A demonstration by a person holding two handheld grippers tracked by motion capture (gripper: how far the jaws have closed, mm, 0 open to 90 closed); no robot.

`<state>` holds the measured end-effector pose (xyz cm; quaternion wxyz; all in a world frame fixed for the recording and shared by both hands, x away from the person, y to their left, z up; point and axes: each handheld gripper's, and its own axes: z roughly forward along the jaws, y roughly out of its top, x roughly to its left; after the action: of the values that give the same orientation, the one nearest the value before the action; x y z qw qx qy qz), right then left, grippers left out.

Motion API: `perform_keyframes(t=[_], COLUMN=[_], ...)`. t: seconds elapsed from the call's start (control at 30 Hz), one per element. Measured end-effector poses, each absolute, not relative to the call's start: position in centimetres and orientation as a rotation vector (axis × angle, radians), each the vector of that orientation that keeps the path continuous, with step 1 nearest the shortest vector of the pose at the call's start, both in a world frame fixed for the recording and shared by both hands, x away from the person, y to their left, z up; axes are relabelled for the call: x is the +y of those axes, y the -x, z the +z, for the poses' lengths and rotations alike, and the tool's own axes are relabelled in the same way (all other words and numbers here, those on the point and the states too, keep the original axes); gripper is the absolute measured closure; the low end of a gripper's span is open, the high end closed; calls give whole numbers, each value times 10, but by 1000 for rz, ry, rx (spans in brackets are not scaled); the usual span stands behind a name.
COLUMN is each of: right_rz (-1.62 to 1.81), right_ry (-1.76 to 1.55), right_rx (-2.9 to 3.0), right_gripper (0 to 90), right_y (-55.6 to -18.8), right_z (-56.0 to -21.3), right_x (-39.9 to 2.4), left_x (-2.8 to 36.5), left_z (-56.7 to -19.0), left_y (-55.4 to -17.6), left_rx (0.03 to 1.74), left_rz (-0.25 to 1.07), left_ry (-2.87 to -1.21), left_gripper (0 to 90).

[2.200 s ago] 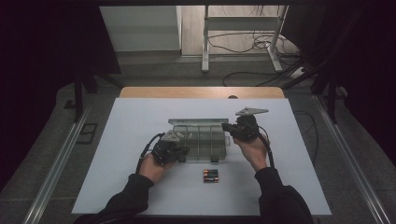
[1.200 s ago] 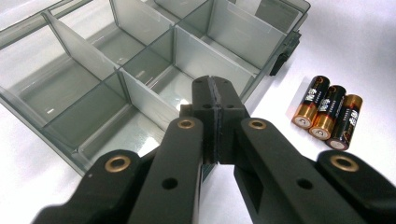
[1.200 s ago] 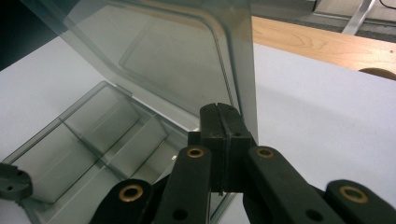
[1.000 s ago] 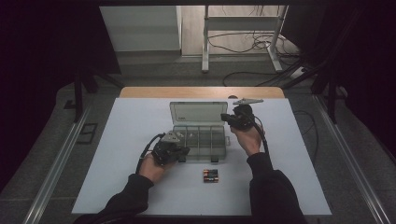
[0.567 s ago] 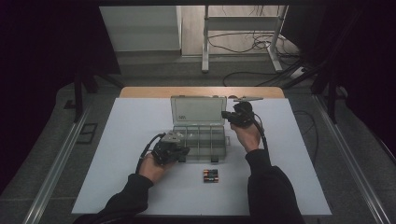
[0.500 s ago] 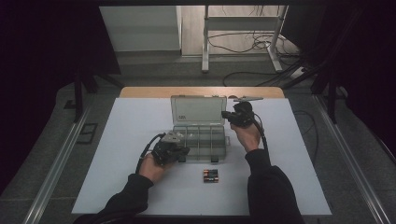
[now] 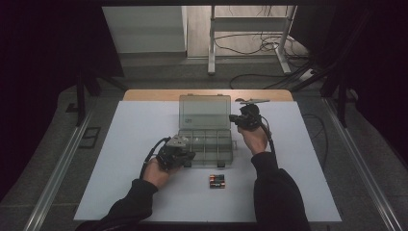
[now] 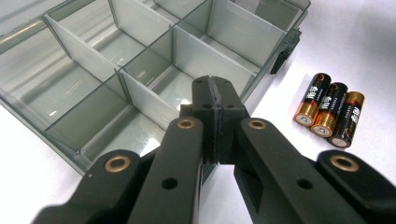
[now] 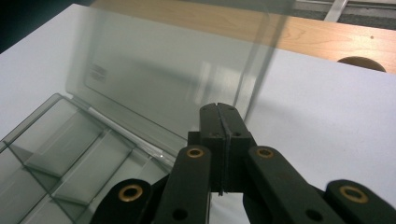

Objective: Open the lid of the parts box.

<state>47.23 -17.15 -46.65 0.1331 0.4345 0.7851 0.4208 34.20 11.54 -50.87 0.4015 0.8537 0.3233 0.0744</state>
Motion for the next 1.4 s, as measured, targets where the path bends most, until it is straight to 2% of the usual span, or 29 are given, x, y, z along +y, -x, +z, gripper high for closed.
perform_keyframes(t=[0.33, 0.57, 0.87, 1.07, 1.1, 1.17, 1.2, 1.33, 1.4], right_rz=[1224, 1235, 1228, 1219, 1221, 1235, 1240, 1241, 1243], right_ry=[-1192, -1159, -1148, -1143, -1139, -1142, -1137, -1125, -1114], right_rx=[2321, 2336, 2362, 2380, 2378, 2379, 2382, 2397, 2403], right_gripper=[858, 789, 662, 597, 584, 562, 532, 493, 455], right_y=[-457, -443, -426, -416, -415, -411, -408, -402, -397], right_z=[-456, -452, -448, -446, -445, -443, -441, -440, -439], right_x=[-168, -172, -179, -182, -183, -183, -183, -182, -182], left_x=[118, 121, 127, 133, 133, 134, 135, 139, 142], left_z=[-507, -503, -495, -490, -489, -489, -488, -484, -483], left_y=[-342, -341, -339, -337, -337, -335, -335, -333, -333], left_rx=[840, 845, 860, 884, 885, 886, 886, 892, 895], left_rz=[194, 194, 215, 224, 220, 240, 235, 244, 251], left_ry=[-2149, -2121, -2100, -2088, -2092, -2096, -2099, -2087, -2074], left_gripper=[891, 879, 808, 721, 677, 658, 613, 543, 473])
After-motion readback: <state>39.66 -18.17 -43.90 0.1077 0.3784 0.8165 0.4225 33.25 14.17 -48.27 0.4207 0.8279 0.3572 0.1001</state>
